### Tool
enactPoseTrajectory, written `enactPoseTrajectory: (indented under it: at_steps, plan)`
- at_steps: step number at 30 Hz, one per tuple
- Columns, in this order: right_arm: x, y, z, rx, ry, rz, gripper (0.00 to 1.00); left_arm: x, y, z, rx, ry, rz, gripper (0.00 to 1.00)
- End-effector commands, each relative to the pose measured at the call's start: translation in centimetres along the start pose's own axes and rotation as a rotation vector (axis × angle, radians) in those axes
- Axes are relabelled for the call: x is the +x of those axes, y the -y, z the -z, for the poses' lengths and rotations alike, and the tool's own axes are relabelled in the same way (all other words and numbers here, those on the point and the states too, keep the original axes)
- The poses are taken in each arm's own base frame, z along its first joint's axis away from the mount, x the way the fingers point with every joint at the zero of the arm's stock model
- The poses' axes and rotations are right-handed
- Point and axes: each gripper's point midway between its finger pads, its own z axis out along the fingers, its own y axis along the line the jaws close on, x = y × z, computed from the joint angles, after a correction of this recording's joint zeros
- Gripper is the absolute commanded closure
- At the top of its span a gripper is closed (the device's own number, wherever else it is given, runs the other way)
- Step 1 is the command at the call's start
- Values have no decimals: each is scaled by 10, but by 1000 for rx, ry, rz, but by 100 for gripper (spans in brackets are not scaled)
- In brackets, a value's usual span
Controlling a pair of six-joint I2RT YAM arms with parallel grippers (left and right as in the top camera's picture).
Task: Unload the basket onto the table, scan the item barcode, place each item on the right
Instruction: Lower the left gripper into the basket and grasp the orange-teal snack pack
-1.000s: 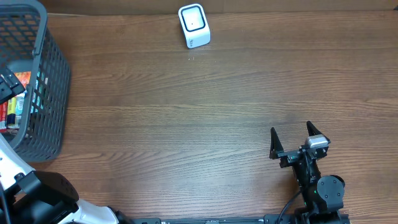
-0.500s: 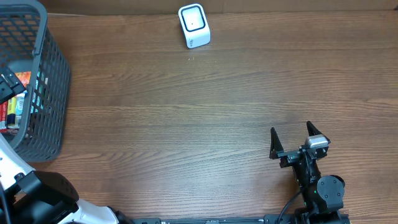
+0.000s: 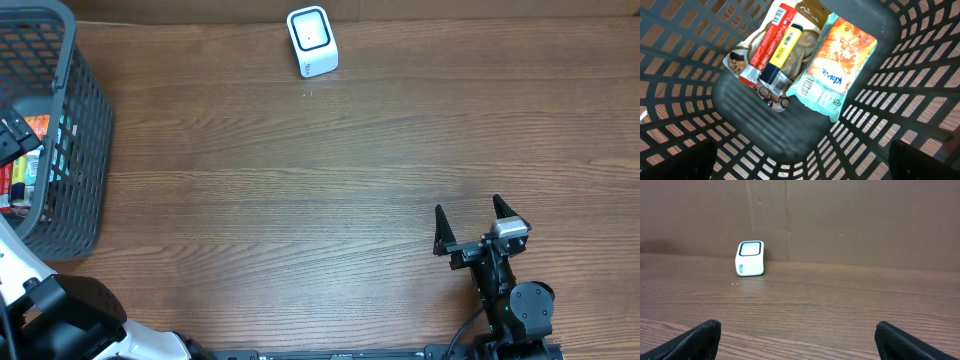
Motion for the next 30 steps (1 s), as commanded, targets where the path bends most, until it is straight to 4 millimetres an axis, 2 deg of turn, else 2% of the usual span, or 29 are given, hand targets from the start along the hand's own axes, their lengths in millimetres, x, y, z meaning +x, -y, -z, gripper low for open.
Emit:
enactPoseTrajectory:
  at_steps: [1,8,18,30]
  plan:
    - [2,3,0,16,5,5,0,-3,2,0,12,6,-8,0]
    - [2,3,0,16,5,5,0,-6,2,-2,12,13,-7,0]
    - [2,3,0,16,5,5,0,-1,4,-20,19,-38,-10,0]
    - [2,3,0,16,5,5,0,-23,-1,-20,14,49,3,0]
